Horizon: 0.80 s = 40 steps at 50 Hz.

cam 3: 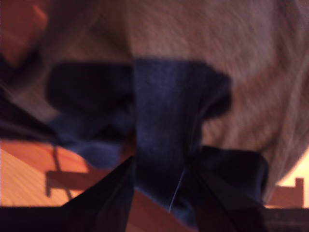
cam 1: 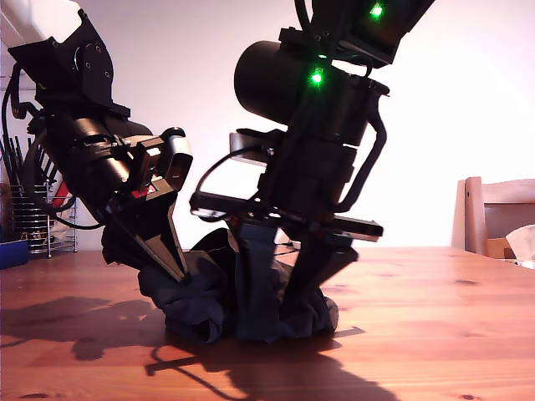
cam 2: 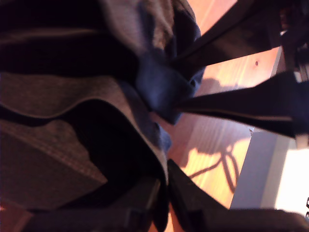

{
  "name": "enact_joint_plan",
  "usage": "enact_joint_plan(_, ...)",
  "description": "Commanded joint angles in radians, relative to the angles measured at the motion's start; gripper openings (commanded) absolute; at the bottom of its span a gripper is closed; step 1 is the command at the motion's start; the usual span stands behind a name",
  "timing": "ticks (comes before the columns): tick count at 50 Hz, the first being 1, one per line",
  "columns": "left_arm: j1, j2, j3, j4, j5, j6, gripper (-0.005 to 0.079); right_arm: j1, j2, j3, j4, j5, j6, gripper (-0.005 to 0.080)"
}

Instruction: Fold the underwear in front of you. After folding it, place it to the right side.

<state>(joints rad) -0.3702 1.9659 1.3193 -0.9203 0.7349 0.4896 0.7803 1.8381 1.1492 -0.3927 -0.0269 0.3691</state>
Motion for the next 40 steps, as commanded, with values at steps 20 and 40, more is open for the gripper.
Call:
enact_joint_plan(20,0.002,0.003,-0.008,-0.03,0.01,0.008,-0.0023,0.011,0.131,-0.002,0.027,-0.062,0.014,0.0322)
enact_joint_plan(40,0.001,0.004,-0.008,0.051,-0.145,0.008,-0.0023,-0.017,0.071,0.06,-0.164,-0.138,-0.077,-0.0013)
